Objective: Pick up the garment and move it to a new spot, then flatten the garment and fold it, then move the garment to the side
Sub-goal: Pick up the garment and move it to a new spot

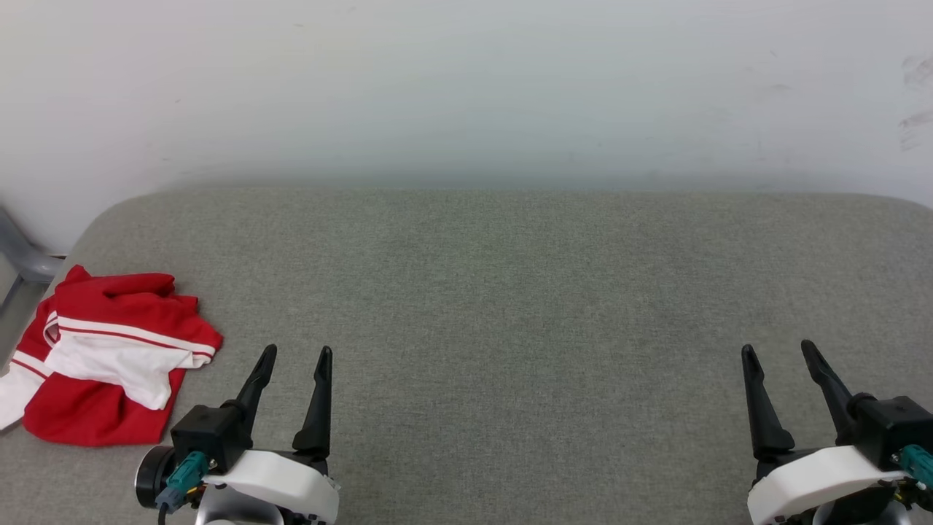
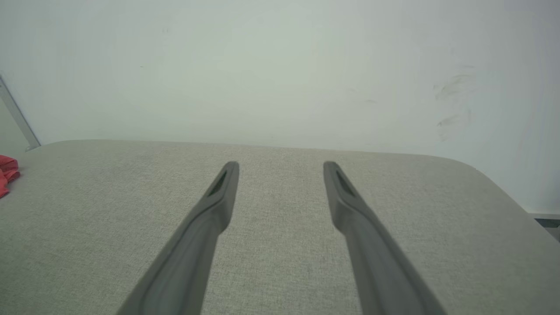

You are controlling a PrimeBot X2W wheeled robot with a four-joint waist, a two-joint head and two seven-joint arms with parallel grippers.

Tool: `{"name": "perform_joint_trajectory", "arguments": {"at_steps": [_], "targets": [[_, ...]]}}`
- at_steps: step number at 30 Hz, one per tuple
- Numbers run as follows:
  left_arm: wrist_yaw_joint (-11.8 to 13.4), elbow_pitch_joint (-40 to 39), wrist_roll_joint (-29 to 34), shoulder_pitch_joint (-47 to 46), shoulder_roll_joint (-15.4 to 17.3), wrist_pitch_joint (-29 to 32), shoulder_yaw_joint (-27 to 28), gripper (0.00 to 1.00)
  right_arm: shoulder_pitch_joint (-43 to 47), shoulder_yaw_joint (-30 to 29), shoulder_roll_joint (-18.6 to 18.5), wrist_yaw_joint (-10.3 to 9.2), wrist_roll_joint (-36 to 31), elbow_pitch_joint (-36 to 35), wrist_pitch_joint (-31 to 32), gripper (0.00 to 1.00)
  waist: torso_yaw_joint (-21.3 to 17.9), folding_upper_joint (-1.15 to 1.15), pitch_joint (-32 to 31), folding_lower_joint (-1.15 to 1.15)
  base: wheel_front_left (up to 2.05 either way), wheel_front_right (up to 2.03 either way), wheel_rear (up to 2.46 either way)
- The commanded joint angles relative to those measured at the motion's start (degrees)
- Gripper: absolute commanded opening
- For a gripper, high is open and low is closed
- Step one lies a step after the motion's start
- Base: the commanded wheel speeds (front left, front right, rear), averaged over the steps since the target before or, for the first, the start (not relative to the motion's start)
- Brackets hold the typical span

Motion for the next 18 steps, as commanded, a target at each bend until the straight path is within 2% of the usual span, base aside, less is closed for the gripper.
{"name": "perform_joint_trajectory", "arguments": {"at_steps": [1,9,18], "targets": [[-0.3,0.2,0.9,-0.2,-0.1,-0.5,0.2,1.00,0.4,-0.1,-0.1,-0.02,-1.0,-0.5,-0.3,1.00,0.3,0.00,0.0,0.00,0.00,0.00,0.00],[-0.7,2.0,2.8,-1.1,-0.3,-1.4,1.2,1.00,0.9,1.0,-0.1,-0.02,-4.1,-1.3,-0.7,1.00,4.3,0.00,-0.5,0.00,0.00,0.00,0.00],[-0.8,3.1,4.3,-2.1,-0.2,-1.8,2.5,1.00,1.3,2.3,-0.1,-0.02,-5.3,-2.2,-0.7,1.00,12.7,0.00,-0.7,0.00,0.00,0.00,0.00]]}}
